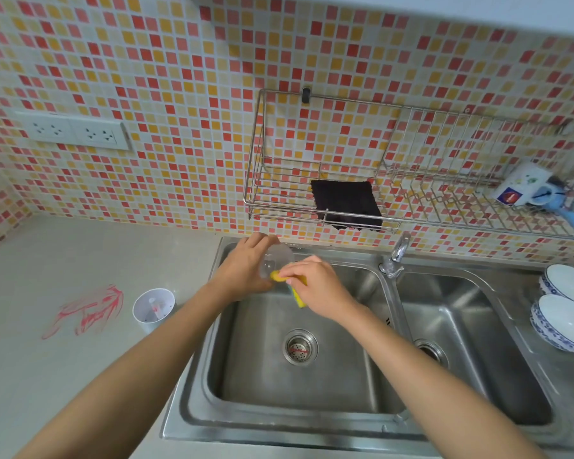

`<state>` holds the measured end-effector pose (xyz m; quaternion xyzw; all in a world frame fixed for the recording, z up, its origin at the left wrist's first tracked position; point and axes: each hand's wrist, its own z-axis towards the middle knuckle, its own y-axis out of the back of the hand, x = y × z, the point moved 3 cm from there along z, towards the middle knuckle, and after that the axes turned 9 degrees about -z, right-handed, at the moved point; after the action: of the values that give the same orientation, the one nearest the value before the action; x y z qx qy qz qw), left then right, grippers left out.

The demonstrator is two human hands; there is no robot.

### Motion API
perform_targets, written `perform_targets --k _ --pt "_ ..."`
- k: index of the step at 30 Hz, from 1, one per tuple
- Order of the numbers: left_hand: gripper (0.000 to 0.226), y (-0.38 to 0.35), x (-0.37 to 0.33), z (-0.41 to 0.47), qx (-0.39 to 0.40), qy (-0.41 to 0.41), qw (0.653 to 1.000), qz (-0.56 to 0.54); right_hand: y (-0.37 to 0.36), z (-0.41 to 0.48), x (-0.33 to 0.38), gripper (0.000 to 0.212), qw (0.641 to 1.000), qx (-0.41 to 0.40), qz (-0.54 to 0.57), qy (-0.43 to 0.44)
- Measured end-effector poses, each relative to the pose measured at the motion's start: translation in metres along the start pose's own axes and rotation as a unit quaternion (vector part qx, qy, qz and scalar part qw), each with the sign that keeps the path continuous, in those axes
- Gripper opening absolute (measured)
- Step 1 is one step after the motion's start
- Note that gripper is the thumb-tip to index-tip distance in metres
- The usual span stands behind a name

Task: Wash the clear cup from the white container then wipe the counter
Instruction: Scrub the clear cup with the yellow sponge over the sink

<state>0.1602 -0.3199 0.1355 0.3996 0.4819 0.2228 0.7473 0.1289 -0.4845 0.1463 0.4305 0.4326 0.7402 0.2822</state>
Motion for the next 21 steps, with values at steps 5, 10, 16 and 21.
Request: perform_targets --k 5,10,16,21 --pt "0.084 0.001 -0.003 0.000 -0.002 -0.010 1.000 0.000 -0.003 -0.003 -0.001 0.028 0.988 -0.069 -0.125 0.050" --pt "0.080 0.004 -0.005 0.002 -0.011 -0.024 0.999 0.025 -0.009 -0.015 0.011 0.029 0.988 -0.066 -0.129 0.055" --pt "0.086 -0.003 0.005 -0.006 -0.024 0.015 0.999 -0.021 0.013 -0.012 0.000 0.026 0.998 -0.021 -0.048 -0.029" --pt "0.089 0.005 0.013 -0.007 -0.023 0.055 0.997 -0.054 0.071 0.024 0.015 0.015 0.973 -0.174 0.109 -0.111"
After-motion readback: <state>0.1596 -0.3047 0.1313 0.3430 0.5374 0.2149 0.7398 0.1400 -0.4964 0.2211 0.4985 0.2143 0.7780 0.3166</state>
